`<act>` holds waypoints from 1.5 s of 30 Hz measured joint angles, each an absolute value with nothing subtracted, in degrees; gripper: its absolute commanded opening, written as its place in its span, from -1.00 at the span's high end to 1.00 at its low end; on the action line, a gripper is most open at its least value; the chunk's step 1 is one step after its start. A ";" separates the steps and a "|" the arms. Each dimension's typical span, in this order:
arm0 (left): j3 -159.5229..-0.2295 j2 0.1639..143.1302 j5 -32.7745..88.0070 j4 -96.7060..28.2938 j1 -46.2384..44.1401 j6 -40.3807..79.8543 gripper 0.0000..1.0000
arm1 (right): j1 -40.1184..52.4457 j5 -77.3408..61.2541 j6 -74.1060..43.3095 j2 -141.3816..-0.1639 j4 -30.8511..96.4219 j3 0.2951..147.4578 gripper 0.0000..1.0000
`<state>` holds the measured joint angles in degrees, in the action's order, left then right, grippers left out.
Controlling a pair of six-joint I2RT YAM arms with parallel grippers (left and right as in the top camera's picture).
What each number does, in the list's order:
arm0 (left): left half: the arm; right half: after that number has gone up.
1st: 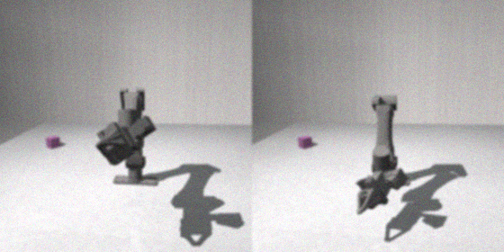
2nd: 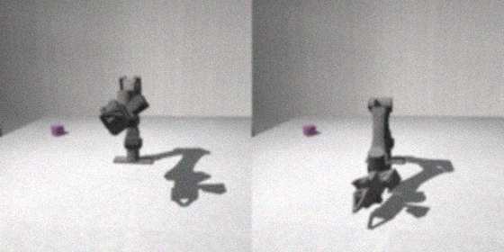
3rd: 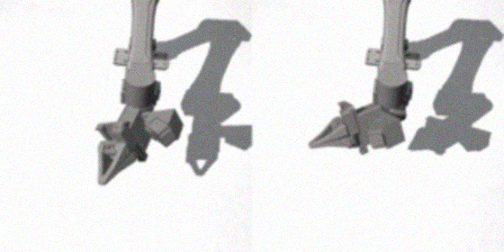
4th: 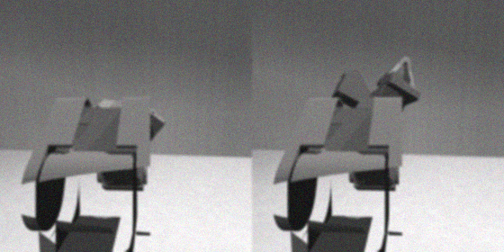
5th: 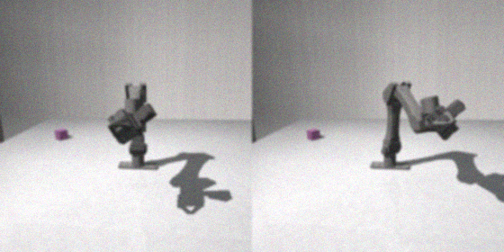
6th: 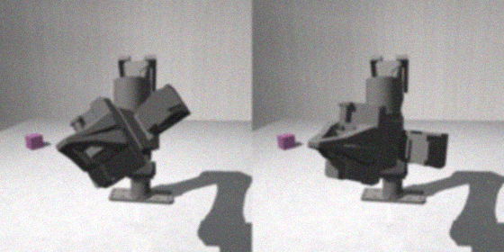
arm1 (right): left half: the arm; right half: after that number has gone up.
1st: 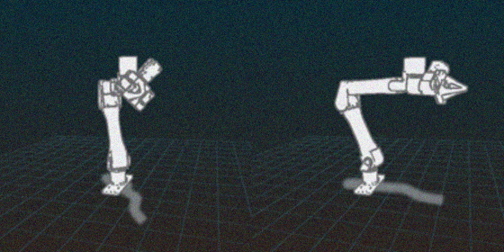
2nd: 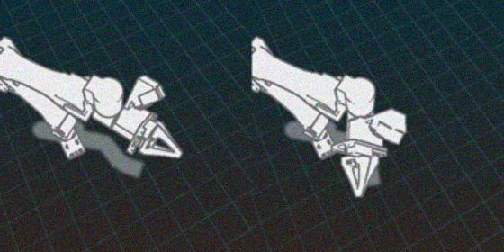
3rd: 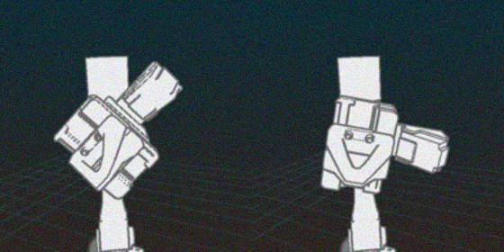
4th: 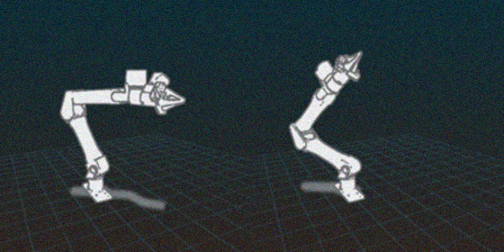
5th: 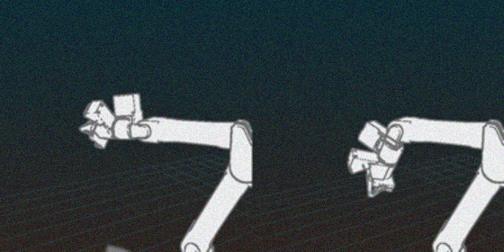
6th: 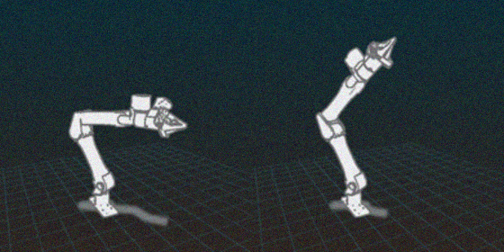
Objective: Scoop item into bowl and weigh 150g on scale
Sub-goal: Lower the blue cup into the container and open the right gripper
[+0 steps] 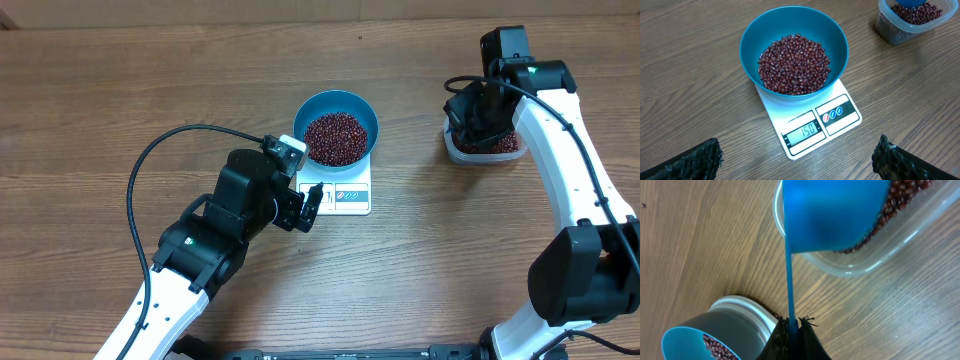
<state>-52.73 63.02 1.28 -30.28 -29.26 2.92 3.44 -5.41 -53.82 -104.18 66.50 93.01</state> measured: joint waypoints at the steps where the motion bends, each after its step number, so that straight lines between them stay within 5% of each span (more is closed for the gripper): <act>1: -52.73 63.02 1.28 -30.26 -29.23 2.92 -0.99 | 3.44 -5.61 -53.82 -104.18 66.96 92.97 0.93; 6: -52.73 63.02 1.28 -30.26 -29.23 2.92 -0.99 | 3.40 -6.00 -53.93 -104.18 68.73 92.55 0.71; 14: -52.73 63.02 1.28 -30.30 -29.26 2.92 -0.98 | 2.63 -5.74 -54.00 -104.18 69.93 92.55 -0.24; 19: -52.73 63.02 1.28 -30.35 -29.26 2.92 -0.99 | 1.63 -5.54 -53.34 -104.18 71.29 92.55 -0.52; 45: -52.73 63.02 1.28 -30.35 -29.26 2.92 -0.99 | -3.33 -0.54 -38.57 -104.18 85.19 100.25 -0.65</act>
<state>-52.73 63.02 1.28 -30.35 -29.26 2.92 -3.33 -0.54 -38.57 -104.18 85.19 100.25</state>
